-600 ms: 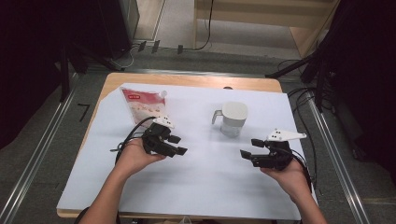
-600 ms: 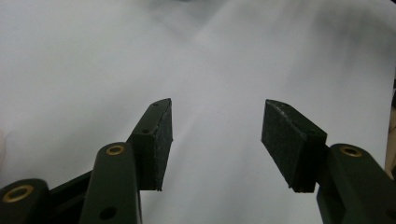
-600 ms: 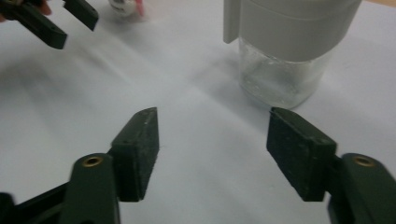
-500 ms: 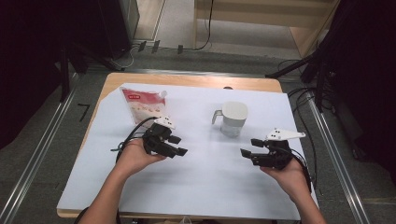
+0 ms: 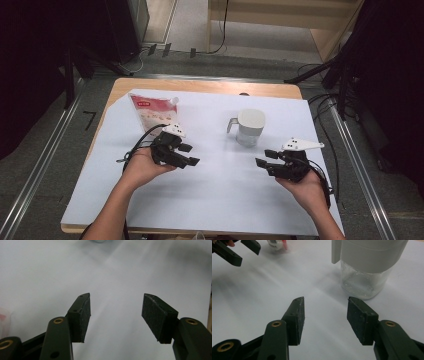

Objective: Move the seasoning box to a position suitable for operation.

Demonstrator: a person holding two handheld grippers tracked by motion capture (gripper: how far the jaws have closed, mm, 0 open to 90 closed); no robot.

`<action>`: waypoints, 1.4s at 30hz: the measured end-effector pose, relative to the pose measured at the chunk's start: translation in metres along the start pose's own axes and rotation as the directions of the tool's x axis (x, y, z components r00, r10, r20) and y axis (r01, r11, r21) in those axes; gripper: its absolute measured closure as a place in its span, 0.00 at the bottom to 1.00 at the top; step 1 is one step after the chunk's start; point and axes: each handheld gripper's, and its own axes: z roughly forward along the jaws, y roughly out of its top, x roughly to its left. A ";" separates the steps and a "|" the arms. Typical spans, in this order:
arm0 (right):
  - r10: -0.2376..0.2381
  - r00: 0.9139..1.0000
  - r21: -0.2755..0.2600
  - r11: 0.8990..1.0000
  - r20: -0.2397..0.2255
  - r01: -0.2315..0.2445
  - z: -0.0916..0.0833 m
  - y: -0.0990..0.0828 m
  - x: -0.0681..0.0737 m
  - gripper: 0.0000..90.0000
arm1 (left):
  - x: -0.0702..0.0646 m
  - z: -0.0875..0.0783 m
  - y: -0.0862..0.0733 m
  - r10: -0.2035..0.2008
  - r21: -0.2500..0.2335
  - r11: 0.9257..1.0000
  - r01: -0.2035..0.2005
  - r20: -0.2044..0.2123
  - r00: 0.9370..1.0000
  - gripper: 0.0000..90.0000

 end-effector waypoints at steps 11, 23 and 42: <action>0.011 0.998 0.004 1.000 0.055 -0.011 0.000 0.001 -0.002 0.45 | 0.001 -0.006 0.000 -0.001 0.005 1.000 0.001 -0.005 1.000 0.46; 0.051 0.992 -0.036 0.998 0.115 -0.048 -0.004 0.006 -0.004 0.38 | 0.002 -0.011 -0.002 -0.007 -0.009 1.000 0.007 -0.013 1.000 0.43; 0.100 0.979 -0.042 0.995 0.176 -0.094 0.003 0.012 -0.010 0.28 | -0.001 -0.015 -0.008 -0.013 -0.008 1.000 0.013 -0.022 1.000 0.43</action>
